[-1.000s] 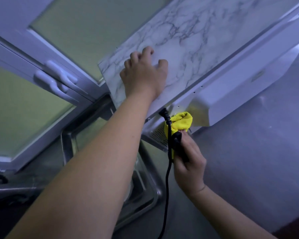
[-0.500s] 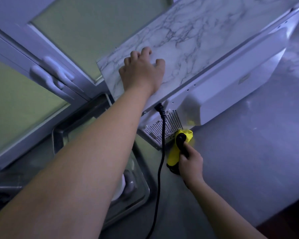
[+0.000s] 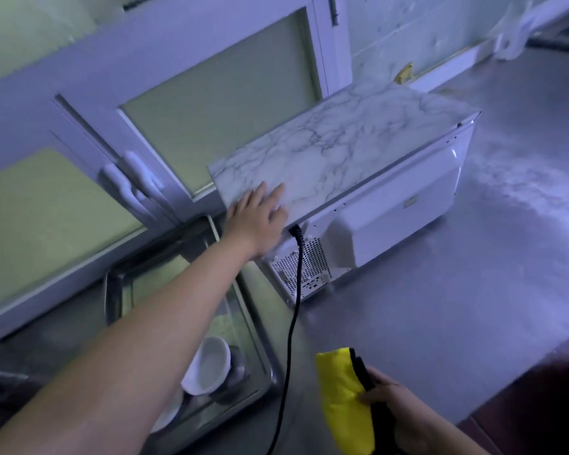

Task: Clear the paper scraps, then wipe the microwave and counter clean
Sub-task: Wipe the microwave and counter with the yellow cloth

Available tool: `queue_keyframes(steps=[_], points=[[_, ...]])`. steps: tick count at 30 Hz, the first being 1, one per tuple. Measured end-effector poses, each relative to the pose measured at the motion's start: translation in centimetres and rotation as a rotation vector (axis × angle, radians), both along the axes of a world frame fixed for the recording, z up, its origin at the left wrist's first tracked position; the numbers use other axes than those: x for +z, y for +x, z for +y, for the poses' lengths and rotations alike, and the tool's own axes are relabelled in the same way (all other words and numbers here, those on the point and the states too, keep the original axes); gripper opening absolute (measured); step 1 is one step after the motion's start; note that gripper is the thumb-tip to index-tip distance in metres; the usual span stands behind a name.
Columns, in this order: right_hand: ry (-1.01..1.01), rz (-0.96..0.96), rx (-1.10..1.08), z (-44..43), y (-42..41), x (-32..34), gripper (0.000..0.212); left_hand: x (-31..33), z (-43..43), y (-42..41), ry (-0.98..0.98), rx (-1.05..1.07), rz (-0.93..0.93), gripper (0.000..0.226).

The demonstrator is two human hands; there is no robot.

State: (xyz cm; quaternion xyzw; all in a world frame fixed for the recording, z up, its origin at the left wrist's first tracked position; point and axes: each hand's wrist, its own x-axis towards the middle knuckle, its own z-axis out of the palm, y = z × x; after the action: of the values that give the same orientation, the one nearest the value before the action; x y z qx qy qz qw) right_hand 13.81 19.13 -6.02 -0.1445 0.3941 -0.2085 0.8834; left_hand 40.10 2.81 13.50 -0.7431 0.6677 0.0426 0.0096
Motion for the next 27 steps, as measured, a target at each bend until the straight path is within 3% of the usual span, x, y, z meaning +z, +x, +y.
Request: queue_keyframes(steps=[4,6,10,13,16,18,21,23,25,27], points=[[0.070,-0.034,-0.034,-0.2,0.6,1.7,0.044,-0.4,1.4,0.1,-0.047,0.033,0.008,0.063],[0.010,0.015,-0.037,-1.1,1.5,3.0,0.041,-0.3,1.2,0.0,-0.039,0.043,0.011,0.062],[-0.438,0.298,-0.375,-3.9,3.8,5.8,0.034,-0.3,1.2,-0.1,-0.021,0.068,0.018,0.064],[-0.951,0.537,-0.646,-5.9,5.8,8.2,0.054,-0.5,1.3,-0.2,-0.052,0.071,0.023,0.066],[-1.243,0.677,-0.598,-7.9,9.1,8.6,0.067,-0.5,1.1,0.0,-0.055,0.060,0.030,0.067],[-1.323,0.741,-0.602,-8.2,11.5,8.0,0.057,-0.6,1.0,0.1,-0.064,0.059,0.019,0.068],[-1.363,0.811,-0.682,-7.6,13.8,5.8,0.038,-0.8,1.0,0.0,-0.108,0.060,0.011,0.066],[-1.321,0.783,-0.659,-6.9,14.4,4.3,0.048,-0.9,1.0,0.1,-0.121,0.057,0.017,0.066],[-1.175,0.720,-0.602,-6.3,14.5,3.1,0.067,-0.9,0.9,0.1,-0.110,0.058,0.023,0.066],[-0.897,0.646,-0.571,-5.9,14.8,2.4,0.071,-0.9,1.0,0.1,-0.109,0.066,0.026,0.064]])
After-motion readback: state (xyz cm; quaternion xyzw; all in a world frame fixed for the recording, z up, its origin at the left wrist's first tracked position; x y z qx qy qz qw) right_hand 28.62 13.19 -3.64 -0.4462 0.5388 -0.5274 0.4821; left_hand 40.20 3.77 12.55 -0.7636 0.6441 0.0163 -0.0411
